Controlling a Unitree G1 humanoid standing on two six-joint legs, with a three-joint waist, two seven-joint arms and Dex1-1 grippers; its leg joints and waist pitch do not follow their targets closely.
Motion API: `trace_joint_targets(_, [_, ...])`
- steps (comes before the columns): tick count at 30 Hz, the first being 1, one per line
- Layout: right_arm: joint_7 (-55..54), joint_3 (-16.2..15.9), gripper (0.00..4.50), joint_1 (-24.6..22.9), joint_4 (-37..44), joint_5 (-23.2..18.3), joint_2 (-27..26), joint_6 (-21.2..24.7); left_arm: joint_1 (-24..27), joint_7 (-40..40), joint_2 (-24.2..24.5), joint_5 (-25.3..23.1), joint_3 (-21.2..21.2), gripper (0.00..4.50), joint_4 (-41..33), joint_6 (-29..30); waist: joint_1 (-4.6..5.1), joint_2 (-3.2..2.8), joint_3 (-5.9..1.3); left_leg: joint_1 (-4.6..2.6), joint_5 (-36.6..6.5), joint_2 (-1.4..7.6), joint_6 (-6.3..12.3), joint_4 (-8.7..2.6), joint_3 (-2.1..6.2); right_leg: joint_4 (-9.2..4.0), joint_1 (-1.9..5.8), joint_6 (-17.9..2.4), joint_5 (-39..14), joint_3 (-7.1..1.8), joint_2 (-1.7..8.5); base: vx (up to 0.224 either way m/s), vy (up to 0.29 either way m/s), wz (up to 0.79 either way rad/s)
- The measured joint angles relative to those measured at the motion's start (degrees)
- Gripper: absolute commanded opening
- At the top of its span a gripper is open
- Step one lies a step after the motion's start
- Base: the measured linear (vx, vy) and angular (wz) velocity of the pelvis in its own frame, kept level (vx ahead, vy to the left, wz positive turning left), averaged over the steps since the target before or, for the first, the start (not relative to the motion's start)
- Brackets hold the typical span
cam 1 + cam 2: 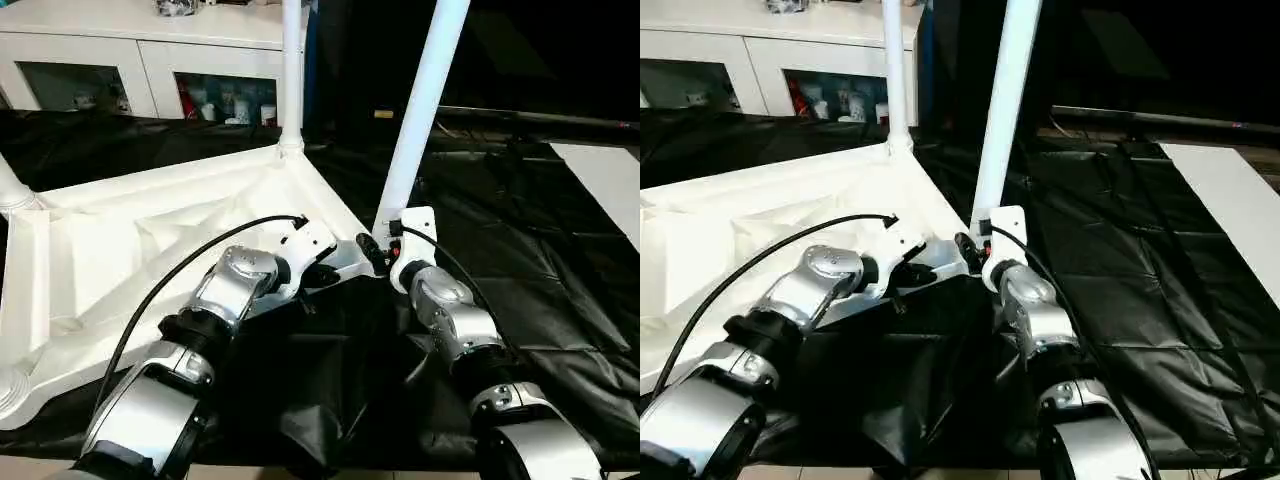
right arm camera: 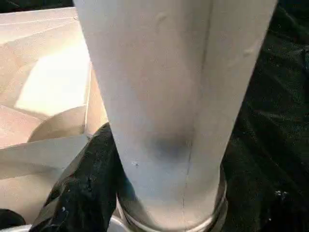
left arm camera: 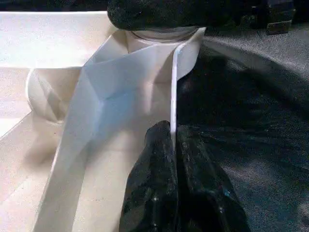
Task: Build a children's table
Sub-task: Rotate leg to tighten
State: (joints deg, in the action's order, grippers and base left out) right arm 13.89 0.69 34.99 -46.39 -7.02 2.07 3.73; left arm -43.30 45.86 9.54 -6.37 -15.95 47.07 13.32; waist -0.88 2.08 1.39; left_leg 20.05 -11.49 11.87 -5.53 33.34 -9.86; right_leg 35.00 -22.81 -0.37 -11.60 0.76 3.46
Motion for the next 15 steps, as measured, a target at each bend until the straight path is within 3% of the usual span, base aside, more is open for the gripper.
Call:
trace_joint_targets(4, [3.56, -0.14, 2.91, -1.6, 0.81, 0.17, 1.35, -2.4, -0.06, 0.26, 0.11, -0.03, -0.55, 0.0, 0.12, -0.77, -0.62, -0.01, 0.01, -0.02, 0.0, 0.01, 0.0, -0.17, -0.02, -0.01, -0.03, 0.05, -0.03, 0.03, -0.02, 0.0, 0.0, 0.0])
trace_joint_targets(5, [4.85, -0.57, 3.3, -1.69, 0.87, 0.28, 1.99, -2.72, -0.07, 0.58, 0.34, -0.03, -0.67, 0.0, 0.11, -1.15, -0.7, -0.02, 0.03, -0.01, 0.0, 0.02, 0.0, -0.19, -0.02, 0.0, -0.07, 0.06, -0.02, 0.04, -0.04, 0.0, 0.0, 0.0])
trace_joint_targets(6, [6.29, -0.93, 3.32, -1.72, 1.02, 0.44, 2.58, -2.72, -0.06, 0.96, 0.57, -0.02, -0.66, 0.0, 0.03, -1.34, -0.75, -0.02, 0.06, -0.02, 0.01, 0.03, 0.0, -0.24, -0.03, 0.0, -0.09, 0.06, -0.02, 0.04, -0.05, 0.0, 0.0, 0.0])
trace_joint_targets(10, [14.8, -3.49, 3.7, -2.59, 2.69, 0.58, 5.93, -2.66, 0.48, 3.76, 2.57, 0.55, -0.03, 0.0, -1.2, -1.84, -0.28, 0.06, 0.18, -0.03, 0.01, 0.06, -0.01, -0.37, 0.01, 0.02, -0.23, 0.09, 0.03, 0.1, -0.11, 0.0, 0.0, 0.0])
trace_joint_targets(15, [27.88, -6.85, 3.7, -4.85, 6.85, 0.55, 11.95, -2.85, 2.78, 10.75, 6.47, 1.61, -0.13, 0.0, -4.67, -3.81, -0.03, 0.05, 0.2, 0.04, 0.0, 0.09, -0.01, -0.47, 0.01, -0.05, -0.28, 0.19, -0.05, 0.13, -0.16, 0.0, 0.0, 0.0])
